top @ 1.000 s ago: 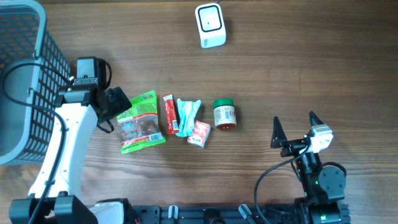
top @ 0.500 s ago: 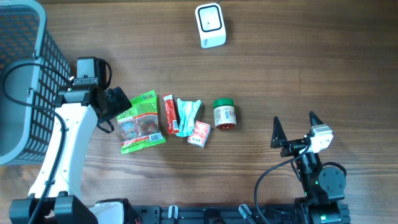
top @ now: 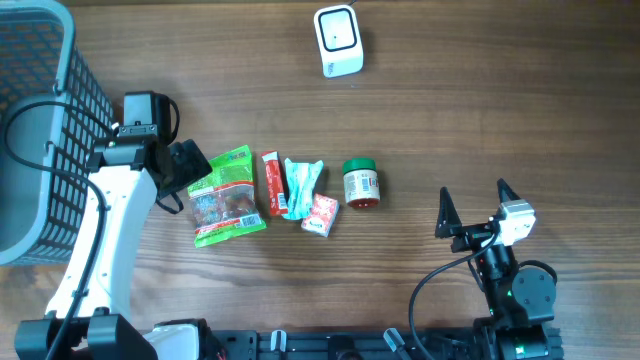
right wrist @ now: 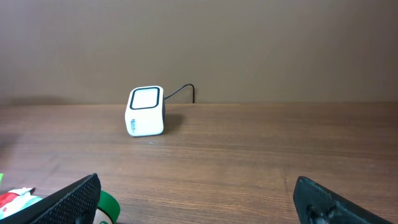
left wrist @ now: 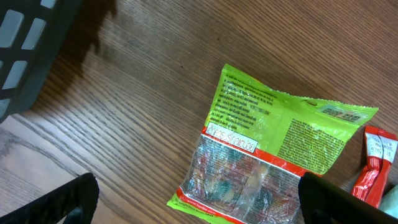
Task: Scan the item barcode
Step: 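Lift the gummy bag out and place it left of the packets, then move the right gripper over the green-capped jar and grasp its lid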
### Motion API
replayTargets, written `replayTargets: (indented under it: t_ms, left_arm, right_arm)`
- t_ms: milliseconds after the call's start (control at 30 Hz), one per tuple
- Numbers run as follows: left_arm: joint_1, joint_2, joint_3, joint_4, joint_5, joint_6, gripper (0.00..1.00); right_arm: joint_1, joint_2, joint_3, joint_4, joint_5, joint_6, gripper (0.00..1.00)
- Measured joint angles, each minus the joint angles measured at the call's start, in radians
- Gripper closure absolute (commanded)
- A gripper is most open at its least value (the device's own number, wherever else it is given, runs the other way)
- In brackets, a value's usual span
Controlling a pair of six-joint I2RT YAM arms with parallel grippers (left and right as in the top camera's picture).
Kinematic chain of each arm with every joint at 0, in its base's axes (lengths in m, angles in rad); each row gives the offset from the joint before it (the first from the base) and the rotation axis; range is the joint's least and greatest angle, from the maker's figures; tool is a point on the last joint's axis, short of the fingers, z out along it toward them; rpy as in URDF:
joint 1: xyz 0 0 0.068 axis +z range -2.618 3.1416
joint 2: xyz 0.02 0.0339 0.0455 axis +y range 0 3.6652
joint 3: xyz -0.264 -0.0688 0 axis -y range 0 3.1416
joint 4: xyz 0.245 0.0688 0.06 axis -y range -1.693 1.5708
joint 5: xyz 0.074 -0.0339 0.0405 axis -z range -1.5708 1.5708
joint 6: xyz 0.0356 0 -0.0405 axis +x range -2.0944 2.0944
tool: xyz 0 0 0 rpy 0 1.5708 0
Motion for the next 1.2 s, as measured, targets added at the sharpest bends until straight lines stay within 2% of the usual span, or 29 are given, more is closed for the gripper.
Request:
replayTargets:
  t_ms: [400, 533, 700, 833, 933, 1067, 1200]
  left_arm:
    - [0.000, 0.000, 0.000, 0.000, 0.000, 0.000, 0.00]
    - [0.000, 0.000, 0.000, 0.000, 0.000, 0.000, 0.00]
    - [0.000, 0.000, 0.000, 0.000, 0.000, 0.000, 0.00]
    - [0.000, 0.000, 0.000, 0.000, 0.000, 0.000, 0.00]
    - [0.000, 0.000, 0.000, 0.001, 0.003, 0.000, 0.00]
    - [0.000, 0.000, 0.000, 0.003, 0.008, 0.000, 0.00]
    - [0.000, 0.000, 0.000, 0.003, 0.008, 0.000, 0.00]
  right_arm:
    - [0.000, 0.000, 0.000, 0.006, 0.000, 0.000, 0.00]
    - [0.000, 0.000, 0.000, 0.023, 0.000, 0.075, 0.00]
    - [0.000, 0.001, 0.096, -0.195, 0.000, 0.151, 0.00]
    - [0.000, 0.040, 0.347, -0.345, 0.004, 0.192, 0.00]
    - [0.000, 0.148, 0.600, -0.469, 0.008, 0.204, 0.00]
    - [0.000, 0.471, 1.017, -0.719, -0.011, 0.214, 0.00]
    - [0.000, 0.798, 1.408, -1.053, -0.053, 0.250, 0.00]
